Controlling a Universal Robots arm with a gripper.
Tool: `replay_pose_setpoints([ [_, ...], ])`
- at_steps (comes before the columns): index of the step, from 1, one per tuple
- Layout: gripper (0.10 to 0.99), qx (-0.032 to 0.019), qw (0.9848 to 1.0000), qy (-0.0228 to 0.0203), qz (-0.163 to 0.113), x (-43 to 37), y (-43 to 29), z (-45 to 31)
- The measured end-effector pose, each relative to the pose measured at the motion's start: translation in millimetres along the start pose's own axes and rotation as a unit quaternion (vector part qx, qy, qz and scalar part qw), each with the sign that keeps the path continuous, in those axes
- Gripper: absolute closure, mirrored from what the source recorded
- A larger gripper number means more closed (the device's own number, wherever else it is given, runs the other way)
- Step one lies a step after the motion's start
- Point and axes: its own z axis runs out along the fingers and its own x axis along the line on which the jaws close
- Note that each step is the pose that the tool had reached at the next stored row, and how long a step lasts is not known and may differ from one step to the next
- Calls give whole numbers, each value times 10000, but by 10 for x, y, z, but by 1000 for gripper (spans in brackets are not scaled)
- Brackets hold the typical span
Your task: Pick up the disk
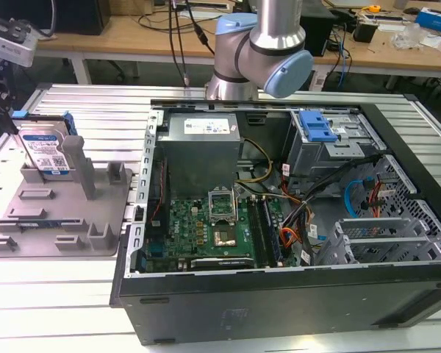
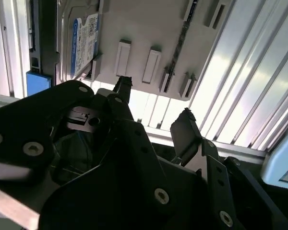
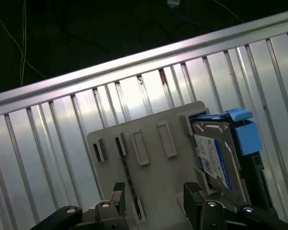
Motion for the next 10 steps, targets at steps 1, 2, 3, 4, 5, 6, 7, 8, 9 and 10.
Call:
replay_pose_setpoints([
  [1, 486, 5, 10000, 2, -69, 0, 0, 2],
  [2, 486, 16, 9998, 5, -189, 0, 0, 5],
  [3, 486, 34, 9995, 7, -307, 0, 0, 9],
  [4, 486, 46, 9993, 9, -382, 0, 0, 12],
  [5, 486, 57, 9989, 10, -455, 0, -1, 14],
  [6, 486, 76, 9983, 13, -584, 0, -1, 17],
  [7, 486, 91, 9976, 16, -688, 0, -1, 20],
  [8, 486, 102, 9971, 18, -755, 0, -1, 23],
  [9, 486, 116, 9964, 24, -834, 0, -1, 27],
  [10, 486, 119, 9962, 28, -861, 0, -1, 27],
])
